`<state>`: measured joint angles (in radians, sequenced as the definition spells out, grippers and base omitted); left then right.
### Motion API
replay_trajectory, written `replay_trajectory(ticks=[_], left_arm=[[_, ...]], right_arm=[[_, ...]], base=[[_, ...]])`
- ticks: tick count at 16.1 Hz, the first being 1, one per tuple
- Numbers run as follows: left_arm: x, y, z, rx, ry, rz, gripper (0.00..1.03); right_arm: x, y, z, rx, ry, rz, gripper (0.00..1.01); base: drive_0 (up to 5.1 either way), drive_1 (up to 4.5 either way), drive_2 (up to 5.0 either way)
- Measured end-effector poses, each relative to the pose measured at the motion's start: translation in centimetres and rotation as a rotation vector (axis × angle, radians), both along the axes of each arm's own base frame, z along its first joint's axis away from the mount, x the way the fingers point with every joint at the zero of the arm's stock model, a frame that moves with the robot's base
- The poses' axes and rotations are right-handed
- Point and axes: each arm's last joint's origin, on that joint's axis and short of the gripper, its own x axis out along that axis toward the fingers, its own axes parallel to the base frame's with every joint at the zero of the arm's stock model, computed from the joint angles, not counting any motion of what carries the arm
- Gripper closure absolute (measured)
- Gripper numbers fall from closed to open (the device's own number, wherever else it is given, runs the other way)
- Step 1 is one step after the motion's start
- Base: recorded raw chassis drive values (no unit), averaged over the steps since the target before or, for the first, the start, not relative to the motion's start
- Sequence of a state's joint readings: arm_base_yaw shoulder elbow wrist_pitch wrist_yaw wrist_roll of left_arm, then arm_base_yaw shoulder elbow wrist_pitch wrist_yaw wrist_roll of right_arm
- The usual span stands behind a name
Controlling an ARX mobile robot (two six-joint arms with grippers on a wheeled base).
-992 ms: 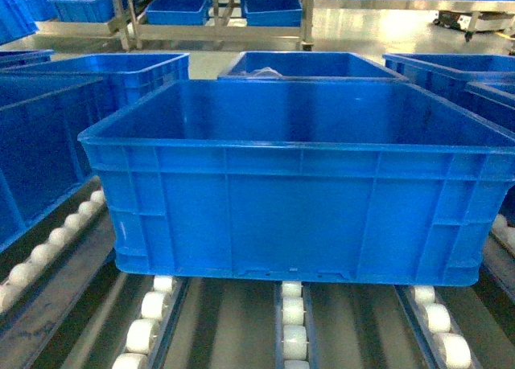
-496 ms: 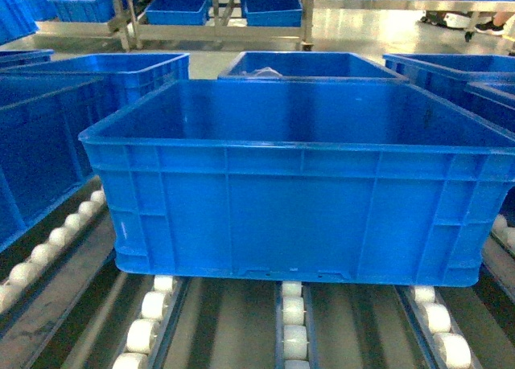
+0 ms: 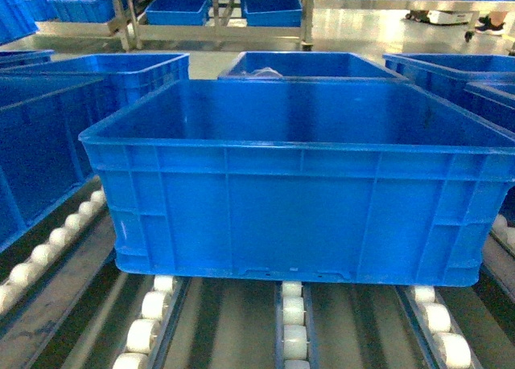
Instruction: Place box next to blue box on left shelf
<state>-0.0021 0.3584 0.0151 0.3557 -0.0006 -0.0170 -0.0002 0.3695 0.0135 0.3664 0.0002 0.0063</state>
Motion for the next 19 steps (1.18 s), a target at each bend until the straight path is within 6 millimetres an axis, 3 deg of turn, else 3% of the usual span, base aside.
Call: replay_trajectory(ticks=[19], left_arm=[[-2.3, 0.0, -0.5, 0.002, 0.022, 0.003, 1.01]], right_arm=[[-2.4, 0.0, -0.4, 0.0, 0.015, 0.001, 1.0]], base=[[0.0, 0.0, 0.0]])
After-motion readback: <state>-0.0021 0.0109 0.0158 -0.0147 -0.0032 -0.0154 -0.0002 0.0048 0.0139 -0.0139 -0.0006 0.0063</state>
